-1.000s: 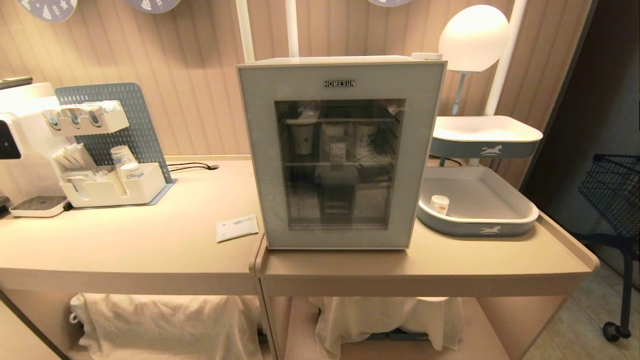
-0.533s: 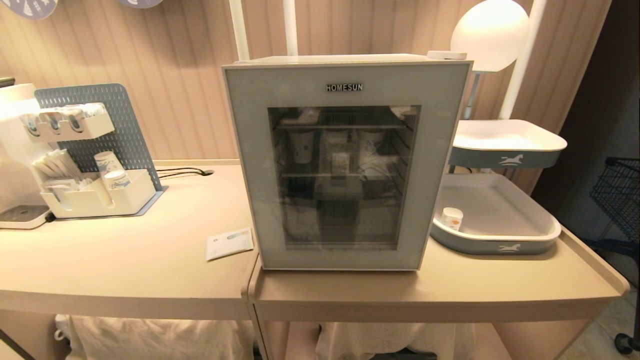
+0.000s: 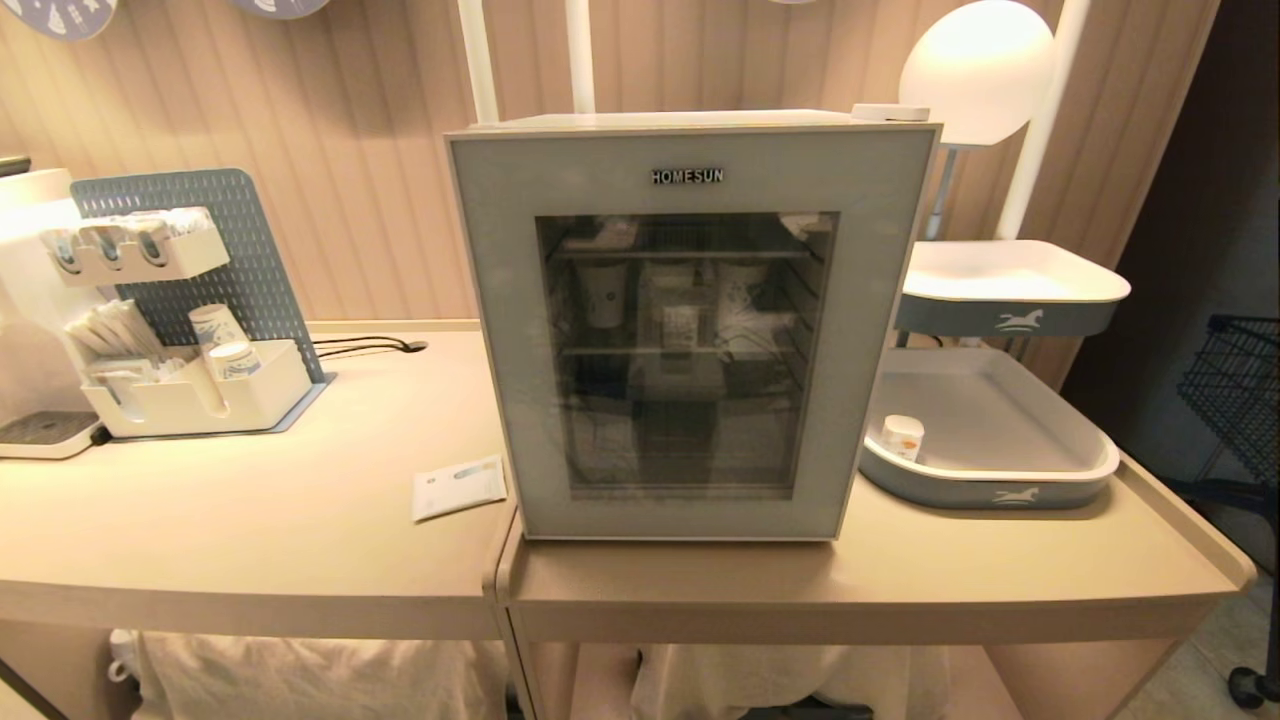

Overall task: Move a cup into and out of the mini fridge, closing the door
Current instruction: Open the freezer door

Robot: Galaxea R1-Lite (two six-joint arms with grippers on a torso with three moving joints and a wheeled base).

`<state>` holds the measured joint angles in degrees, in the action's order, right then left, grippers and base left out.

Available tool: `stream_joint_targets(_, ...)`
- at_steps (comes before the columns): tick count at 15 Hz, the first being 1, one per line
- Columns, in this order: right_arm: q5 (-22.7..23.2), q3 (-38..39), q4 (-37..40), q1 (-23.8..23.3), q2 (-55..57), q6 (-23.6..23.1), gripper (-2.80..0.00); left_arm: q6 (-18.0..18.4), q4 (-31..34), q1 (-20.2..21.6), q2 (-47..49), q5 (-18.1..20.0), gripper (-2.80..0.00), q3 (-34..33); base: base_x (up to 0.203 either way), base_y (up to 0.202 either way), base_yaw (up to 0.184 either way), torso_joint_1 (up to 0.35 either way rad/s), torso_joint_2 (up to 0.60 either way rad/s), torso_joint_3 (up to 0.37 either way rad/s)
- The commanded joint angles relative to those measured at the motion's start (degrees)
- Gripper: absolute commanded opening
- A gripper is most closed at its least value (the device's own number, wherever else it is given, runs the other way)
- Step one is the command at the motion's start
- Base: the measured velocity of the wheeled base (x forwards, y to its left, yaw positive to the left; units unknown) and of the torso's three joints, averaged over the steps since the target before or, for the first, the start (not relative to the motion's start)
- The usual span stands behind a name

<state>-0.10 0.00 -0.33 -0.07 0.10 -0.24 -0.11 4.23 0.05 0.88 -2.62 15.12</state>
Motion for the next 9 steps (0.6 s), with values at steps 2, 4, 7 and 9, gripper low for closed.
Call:
stream_joint_targets(2,0.0,0.0,0.0,0.0,0.1,0.0,-2.80,-2.4,12.7,-0.2,9.3,-0.6,-2.80,25.7,0.000,0.000,0.000,0.000,0.00,0.000)
stream_joint_targets(4,0.0,0.0,0.0,0.0,0.1,0.0,-2.80,-4.4,15.4,-0.9,23.5,-1.2,-2.80,34.7,0.000,0.000,0.000,0.000,0.00,0.000)
stream_joint_targets(7,0.0,0.0,0.0,0.0,0.1,0.0,-2.80,-6.1,11.7,-1.7,47.5,0.2,-2.80,40.6,0.000,0.000,0.000,0.000,0.00,0.000)
stream_joint_targets(9,0.0,0.0,0.0,0.0,0.1,0.0,-2.80,-6.8,7.1,-1.8,62.2,5.9,-2.80,44.3,0.000,0.000,0.000,0.000,0.00,0.000)
